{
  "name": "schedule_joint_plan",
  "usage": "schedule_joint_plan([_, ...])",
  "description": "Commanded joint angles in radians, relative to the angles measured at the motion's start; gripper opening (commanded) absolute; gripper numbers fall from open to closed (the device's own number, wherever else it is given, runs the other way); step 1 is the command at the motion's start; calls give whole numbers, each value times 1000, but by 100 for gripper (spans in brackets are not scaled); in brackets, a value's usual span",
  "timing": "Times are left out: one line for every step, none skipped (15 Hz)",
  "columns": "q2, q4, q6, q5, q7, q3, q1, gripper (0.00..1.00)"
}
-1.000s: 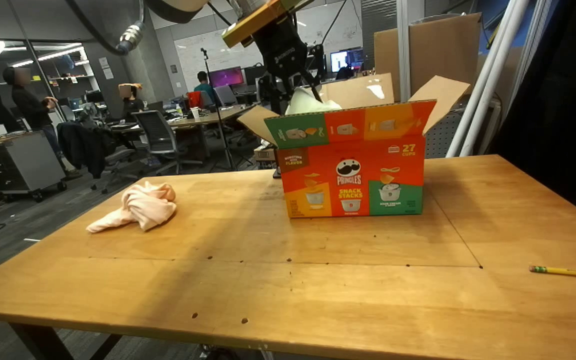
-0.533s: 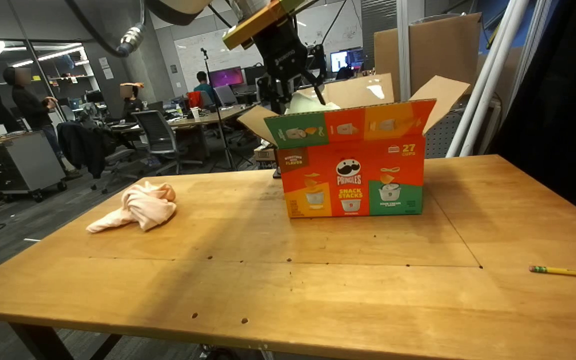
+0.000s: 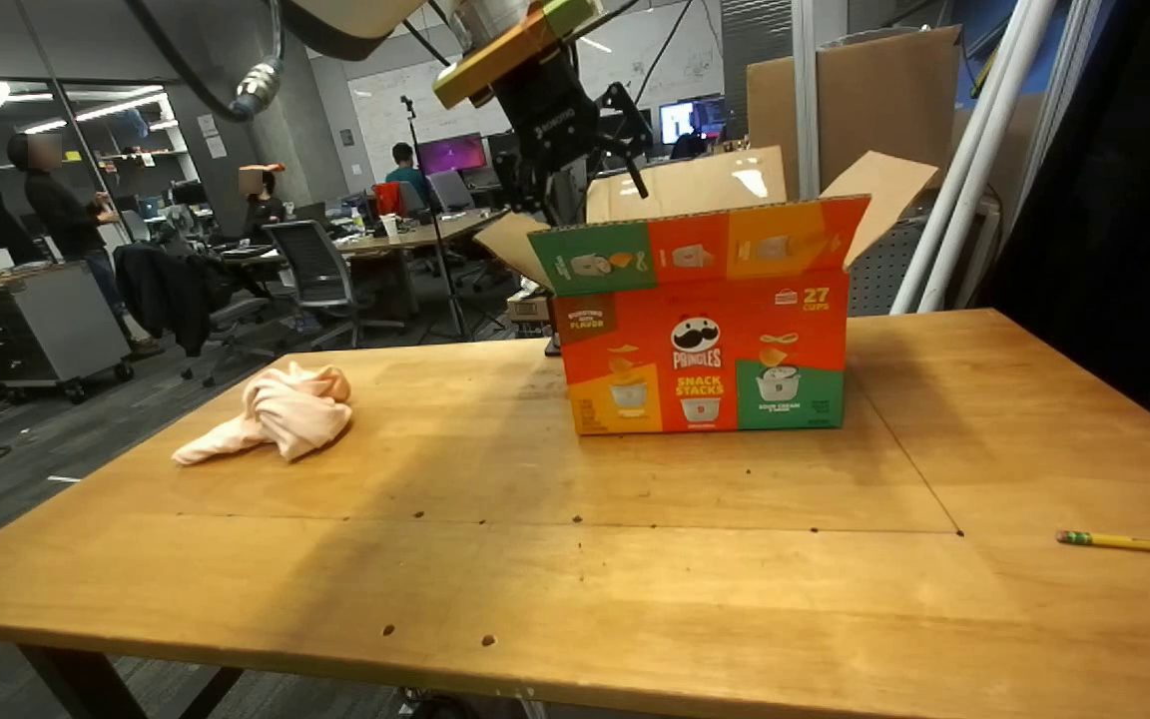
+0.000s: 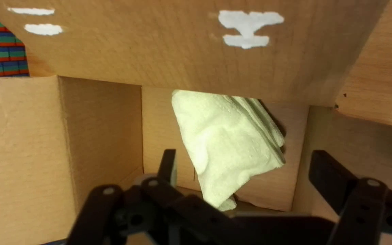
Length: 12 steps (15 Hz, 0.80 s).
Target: Pick up the clothes from the table and put them in the box.
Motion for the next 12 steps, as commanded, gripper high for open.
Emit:
schedule_joint_plan([-45, -10, 8, 1, 12, 29, 29, 100])
schedule_joint_plan([-61, -18, 10, 2, 11, 42, 41, 100])
schedule_joint_plan([-80, -27, 17, 2, 9, 58, 55, 100])
schedule_joint_plan([-93, -31, 21, 2, 2, 72, 67, 100])
schedule_joint_plan([-103, -31, 24, 0, -3, 86, 80, 100])
schedule_joint_plan([-111, -29, 25, 0, -5, 101, 92, 100])
schedule_joint_plan([-118, -29, 27, 0, -7, 114, 104, 100])
schedule_joint_plan([-125, -34, 32, 1, -11, 126, 115, 100])
schedule_joint_plan([-131, -36, 32, 5, -14, 137, 125, 100])
schedule_joint_plan([-134, -42, 34, 6, -18, 146, 134, 100])
schedule_joint_plan([-138, -51, 36, 7, -22, 155, 143, 100])
schedule_joint_plan([-139, -60, 38, 8, -28, 162, 151, 100])
